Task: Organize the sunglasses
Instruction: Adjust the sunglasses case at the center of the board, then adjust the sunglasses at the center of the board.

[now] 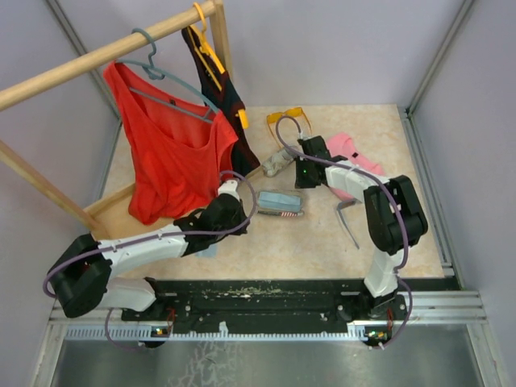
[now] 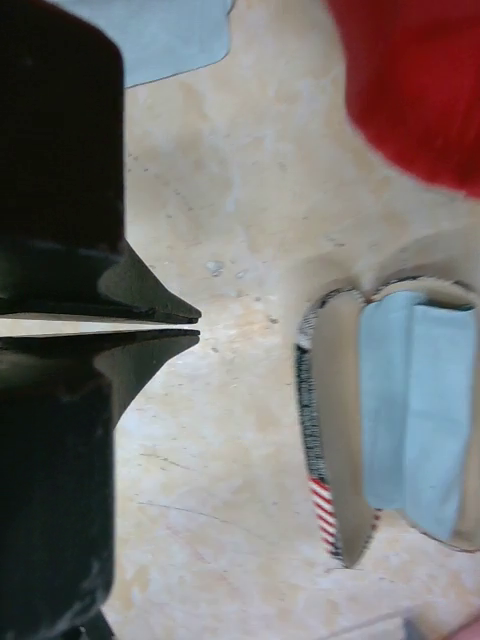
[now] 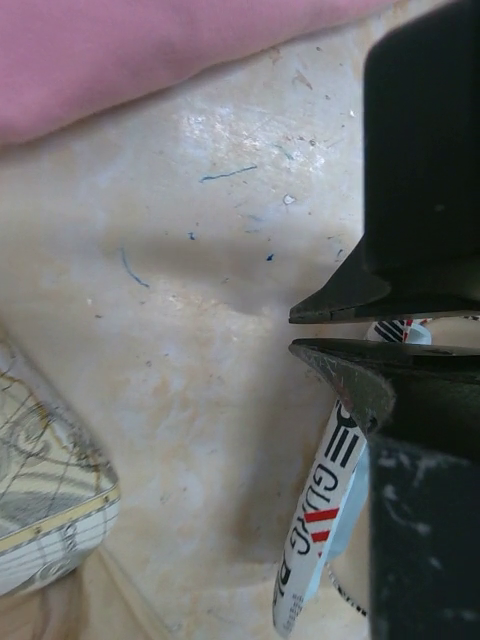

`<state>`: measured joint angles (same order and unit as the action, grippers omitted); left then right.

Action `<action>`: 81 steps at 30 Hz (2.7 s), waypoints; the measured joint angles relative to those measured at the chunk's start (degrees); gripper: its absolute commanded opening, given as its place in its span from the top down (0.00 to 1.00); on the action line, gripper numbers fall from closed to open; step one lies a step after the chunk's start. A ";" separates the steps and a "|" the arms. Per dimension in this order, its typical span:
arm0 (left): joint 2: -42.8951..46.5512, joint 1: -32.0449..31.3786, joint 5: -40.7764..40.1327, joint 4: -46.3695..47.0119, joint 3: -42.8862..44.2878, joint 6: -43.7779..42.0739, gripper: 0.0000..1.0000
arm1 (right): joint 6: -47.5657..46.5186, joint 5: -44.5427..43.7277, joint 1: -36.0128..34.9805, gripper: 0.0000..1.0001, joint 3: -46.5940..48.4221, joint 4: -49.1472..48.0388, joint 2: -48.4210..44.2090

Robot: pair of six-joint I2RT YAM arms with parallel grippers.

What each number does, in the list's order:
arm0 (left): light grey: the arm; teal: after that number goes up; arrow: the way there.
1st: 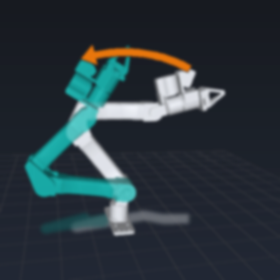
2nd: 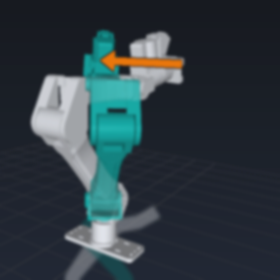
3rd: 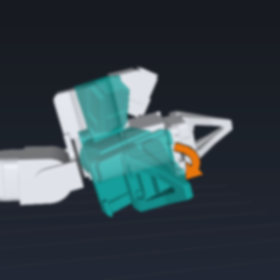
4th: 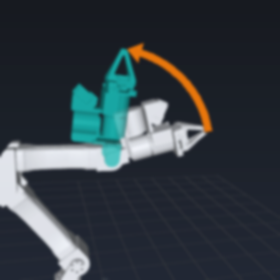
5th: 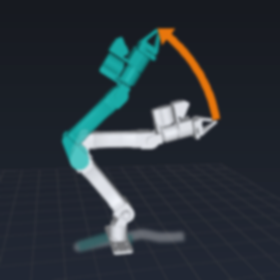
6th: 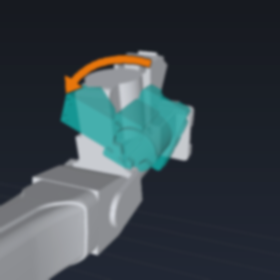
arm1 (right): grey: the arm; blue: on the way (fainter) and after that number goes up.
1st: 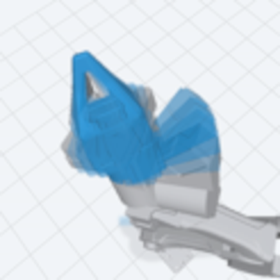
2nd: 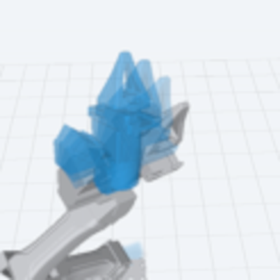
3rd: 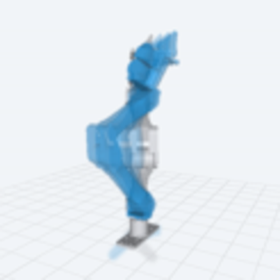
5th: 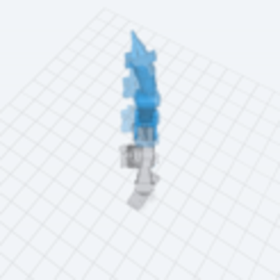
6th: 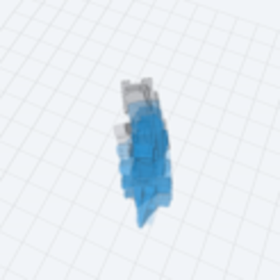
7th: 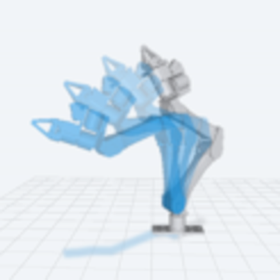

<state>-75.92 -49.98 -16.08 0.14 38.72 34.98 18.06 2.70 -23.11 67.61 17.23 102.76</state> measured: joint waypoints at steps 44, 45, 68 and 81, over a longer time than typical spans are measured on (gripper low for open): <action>-0.90 -3.06 -4.46 -3.04 -4.13 2.49 0.97 | 4.44 -0.92 -5.60 0.91 -14.97 1.68 -14.56; -0.90 -3.02 -4.57 -3.13 -4.09 2.45 0.97 | 4.61 -0.87 -5.86 0.91 -15.34 1.64 -14.97; 1.73 3.89 -3.23 -2.56 -3.02 -0.31 0.85 | 6.49 -4.50 -7.26 0.89 -18.78 3.69 -24.48; 4.04 4.76 -1.44 -3.32 -2.97 -0.39 0.79 | 6.29 -15.63 -7.28 0.75 -16.02 8.96 -24.85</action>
<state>-71.88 -45.21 -17.52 -3.18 35.75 34.59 24.36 -12.93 -30.39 51.59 26.20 77.91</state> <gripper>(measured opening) 0.184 0.190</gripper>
